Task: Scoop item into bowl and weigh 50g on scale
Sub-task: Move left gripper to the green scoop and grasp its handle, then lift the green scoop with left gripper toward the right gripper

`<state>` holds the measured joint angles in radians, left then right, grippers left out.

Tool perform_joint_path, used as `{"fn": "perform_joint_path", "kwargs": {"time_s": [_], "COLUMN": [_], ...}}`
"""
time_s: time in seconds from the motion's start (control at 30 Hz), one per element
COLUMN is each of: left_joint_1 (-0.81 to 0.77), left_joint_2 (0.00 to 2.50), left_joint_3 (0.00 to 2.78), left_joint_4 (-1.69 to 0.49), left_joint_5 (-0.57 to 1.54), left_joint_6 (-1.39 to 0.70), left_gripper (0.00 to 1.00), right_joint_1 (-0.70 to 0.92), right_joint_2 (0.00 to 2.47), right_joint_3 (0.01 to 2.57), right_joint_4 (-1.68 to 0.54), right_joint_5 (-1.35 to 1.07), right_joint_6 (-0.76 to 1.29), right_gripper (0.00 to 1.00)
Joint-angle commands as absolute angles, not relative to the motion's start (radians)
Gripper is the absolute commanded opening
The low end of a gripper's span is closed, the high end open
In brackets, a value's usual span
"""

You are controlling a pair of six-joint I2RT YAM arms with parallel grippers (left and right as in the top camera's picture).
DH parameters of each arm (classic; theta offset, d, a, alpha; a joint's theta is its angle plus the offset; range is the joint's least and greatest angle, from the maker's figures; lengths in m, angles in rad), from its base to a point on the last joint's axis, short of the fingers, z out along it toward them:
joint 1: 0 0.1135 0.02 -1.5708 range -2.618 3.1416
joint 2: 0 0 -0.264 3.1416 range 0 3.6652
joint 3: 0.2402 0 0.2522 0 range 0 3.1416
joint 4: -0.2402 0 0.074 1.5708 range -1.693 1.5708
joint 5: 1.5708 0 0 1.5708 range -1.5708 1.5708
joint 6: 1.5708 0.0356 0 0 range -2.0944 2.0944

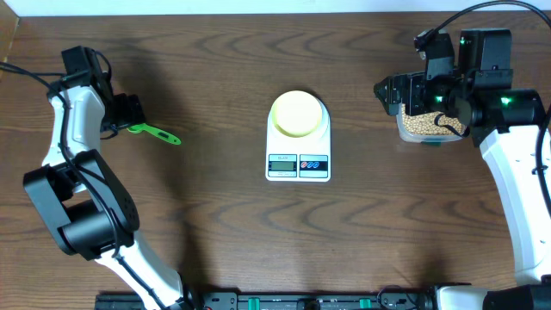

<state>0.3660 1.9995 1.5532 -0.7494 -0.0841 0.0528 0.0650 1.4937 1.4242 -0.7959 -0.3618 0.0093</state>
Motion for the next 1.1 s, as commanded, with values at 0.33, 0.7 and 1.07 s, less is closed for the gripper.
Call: {"fn": "perform_joint_path", "kwargs": {"time_s": [0.33,0.7,1.07], "left_joint_1": [0.425,0.425,0.425], "left_joint_2": [2.075,2.130,2.183], "left_joint_3": [1.565,1.565,1.565], "left_joint_4": [-0.665,-0.608,-0.562], "left_joint_5": [-0.086,-0.029,0.017], "left_joint_6": [0.060,0.059,0.059], "left_gripper": [0.98,0.98,0.98], "right_joint_1": [0.067,0.067,0.067], "right_joint_2": [1.492,1.491,1.491], "right_joint_3": [1.431,1.431,1.433], "right_joint_4": [-0.814,-0.820,-0.815], "right_joint_5": [-0.373,-0.377,-0.409], "right_joint_6": [0.060,0.105,0.142], "right_gripper": [0.99,0.99,0.99]}}
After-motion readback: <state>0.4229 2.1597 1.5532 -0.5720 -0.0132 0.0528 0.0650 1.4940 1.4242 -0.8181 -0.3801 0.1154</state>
